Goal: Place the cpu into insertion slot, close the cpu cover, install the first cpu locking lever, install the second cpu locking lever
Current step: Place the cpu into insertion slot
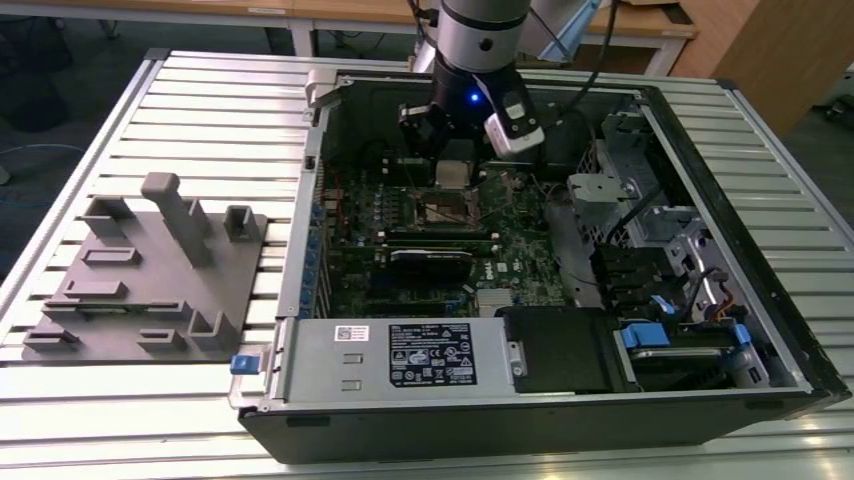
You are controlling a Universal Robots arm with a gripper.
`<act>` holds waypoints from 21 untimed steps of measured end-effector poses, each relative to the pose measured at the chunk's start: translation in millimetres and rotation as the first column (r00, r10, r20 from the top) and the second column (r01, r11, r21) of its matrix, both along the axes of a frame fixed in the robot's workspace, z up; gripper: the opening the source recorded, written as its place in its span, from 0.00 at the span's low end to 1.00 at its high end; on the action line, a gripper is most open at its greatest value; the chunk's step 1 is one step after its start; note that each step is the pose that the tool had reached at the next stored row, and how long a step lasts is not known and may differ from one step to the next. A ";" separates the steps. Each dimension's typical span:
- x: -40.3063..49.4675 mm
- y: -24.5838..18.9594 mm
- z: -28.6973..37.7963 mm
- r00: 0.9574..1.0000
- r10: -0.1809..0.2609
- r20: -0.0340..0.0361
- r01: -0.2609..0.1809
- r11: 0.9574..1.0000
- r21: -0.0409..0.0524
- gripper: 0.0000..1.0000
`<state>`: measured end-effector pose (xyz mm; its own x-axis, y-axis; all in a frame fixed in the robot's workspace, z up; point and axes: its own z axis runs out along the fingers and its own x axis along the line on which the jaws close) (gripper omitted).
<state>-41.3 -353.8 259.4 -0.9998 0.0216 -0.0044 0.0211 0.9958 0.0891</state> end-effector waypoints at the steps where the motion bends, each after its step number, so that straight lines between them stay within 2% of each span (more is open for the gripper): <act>1: -0.1 0.2 -0.1 1.000 0.000 0.000 0.000 1.000 0.000 0.54; 7: -0.2 1.0 -5.9 1.000 0.000 0.000 0.000 1.000 0.000 0.54; 21: -0.2 1.0 -10.2 1.000 0.000 0.000 0.000 1.000 -0.001 0.54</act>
